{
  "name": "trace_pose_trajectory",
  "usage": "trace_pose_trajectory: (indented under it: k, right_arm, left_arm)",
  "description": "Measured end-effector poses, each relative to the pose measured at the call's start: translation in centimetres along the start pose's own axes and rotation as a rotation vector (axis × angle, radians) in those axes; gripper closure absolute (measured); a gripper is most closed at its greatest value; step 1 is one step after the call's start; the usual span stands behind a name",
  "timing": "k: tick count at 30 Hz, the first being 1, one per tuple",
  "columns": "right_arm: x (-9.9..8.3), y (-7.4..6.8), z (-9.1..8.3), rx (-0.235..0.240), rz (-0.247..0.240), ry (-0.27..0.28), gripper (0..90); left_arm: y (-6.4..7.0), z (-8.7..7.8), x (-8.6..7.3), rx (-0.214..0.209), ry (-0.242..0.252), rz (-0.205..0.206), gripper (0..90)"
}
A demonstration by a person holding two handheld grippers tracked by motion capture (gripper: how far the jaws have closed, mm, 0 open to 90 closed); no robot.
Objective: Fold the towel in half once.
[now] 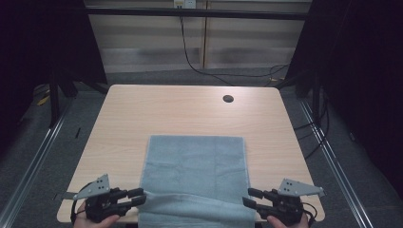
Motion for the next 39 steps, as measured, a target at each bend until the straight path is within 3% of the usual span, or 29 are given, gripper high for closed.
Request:
trace_pose_trajectory:
  k: [2, 4, 5, 6, 8, 9, 11, 12, 13, 14, 16, 18, 21, 23, 25, 28, 30, 31, 33, 34, 36, 39]
  right_arm:
    - [0.6, 0.7, 0.8, -0.022, -0.017, -0.019, 58.7]
    - [1.1, 1.5, 2.2, -0.025, -0.014, -0.044, 60.0]
    - [1.1, 2.0, 3.2, -0.052, -0.037, -0.075, 62.1]
    - [1.0, 2.5, 4.3, -0.08, -0.051, -0.113, 63.7]
    - [0.5, 3.3, 6.1, -0.085, -0.042, -0.178, 64.7]
    - [0.3, 3.5, 6.9, -0.101, -0.052, -0.202, 64.6]
    - [-0.3, 3.7, 7.9, -0.104, -0.064, -0.24, 63.7]
    - [-0.7, 3.6, 8.2, -0.111, -0.08, -0.263, 62.8]
    - [-0.9, 3.4, 8.3, -0.116, -0.106, -0.266, 61.7]
    - [-1.1, 3.0, 8.2, -0.099, -0.113, -0.269, 61.4]
    - [-1.4, 2.3, 7.6, -0.046, -0.115, -0.275, 60.9]
    - [-2.2, 1.6, 7.2, -0.009, -0.107, -0.303, 61.0]
    - [-3.6, 0.5, 6.5, 0.025, -0.122, -0.333, 61.0]
    - [-4.1, -0.2, 5.9, 0.055, -0.112, -0.348, 61.3]
    - [-4.5, -0.9, 5.4, 0.079, -0.109, -0.351, 60.6]
    - [-4.6, -2.1, 5.0, 0.153, -0.111, -0.377, 60.9]
    - [-4.7, -2.8, 4.8, 0.2, -0.117, -0.403, 61.6]
    - [-4.6, -2.9, 4.7, 0.209, -0.122, -0.386, 61.3]
    - [-3.6, -2.6, 4.9, 0.167, -0.124, -0.332, 60.7]
    - [-3.0, -2.2, 5.1, 0.155, -0.125, -0.306, 60.8]
    - [-1.5, -0.7, 5.9, 0.112, -0.096, -0.256, 59.3]
    - [0.9, 2.1, 7.8, 0.052, -0.082, -0.224, 57.9]
  left_arm:
    - [-1.3, 0.4, 0.7, 0.017, -0.001, 0.015, 65.1]
    - [-3.3, 1.7, 0.8, 0.046, -0.063, 0.028, 65.0]
    - [-4.3, 2.5, 0.7, 0.063, -0.077, 0.008, 65.2]
    - [-5.3, 3.6, 0.6, 0.043, -0.099, -0.002, 65.4]
    - [-6.2, 5.3, 0.1, 0.072, -0.156, 0.009, 65.8]
    - [-6.5, 6.1, -0.2, 0.066, -0.181, 0.003, 65.9]
    - [-6.4, 7.4, -0.9, 0.068, -0.242, 0.024, 65.6]
    - [-5.9, 7.7, -1.0, 0.045, -0.261, 0.024, 65.3]
    - [-4.8, 7.8, -1.0, 0.008, -0.28, 0.057, 63.9]
    - [-4.0, 7.7, -1.1, -0.011, -0.294, 0.079, 63.2]
    - [-2.8, 7.5, -1.7, -0.059, -0.313, 0.084, 62.4]
    - [-1.8, 6.9, -2.2, -0.055, -0.309, 0.084, 62.3]
    - [-0.8, 5.7, -2.5, -0.125, -0.298, 0.045, 62.6]
    - [0.1, 4.9, -2.8, -0.156, -0.277, 0.053, 62.4]
    - [0.9, 4.1, -2.7, -0.218, -0.235, 0.014, 60.6]
    - [1.7, 3.4, -2.4, -0.247, -0.195, 0.011, 60.2]
    - [1.6, 3.2, -1.9, -0.213, -0.169, 0.04, 59.0]
    - [1.4, 3.2, -1.5, -0.225, -0.164, 0.039, 58.3]
    - [0.2, 3.6, -0.8, -0.18, -0.153, 0.054, 57.7]
    - [-0.6, 4.0, -0.5, -0.176, -0.14, 0.041, 57.5]
    - [-2.4, 5.0, -0.2, -0.116, -0.147, 0.032, 57.5]
    - [-4.8, 6.8, 0.0, -0.073, -0.175, 0.017, 57.1]
Point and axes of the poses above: each handheld gripper's, and its own axes: z roughly forward along the jaws, x roughly out of its top, y roughly to its right, the point moved 4 cm from there along z, roughly forward along the jaws, and after that the axes turned 14 degrees about z, right-handed, at the moved point
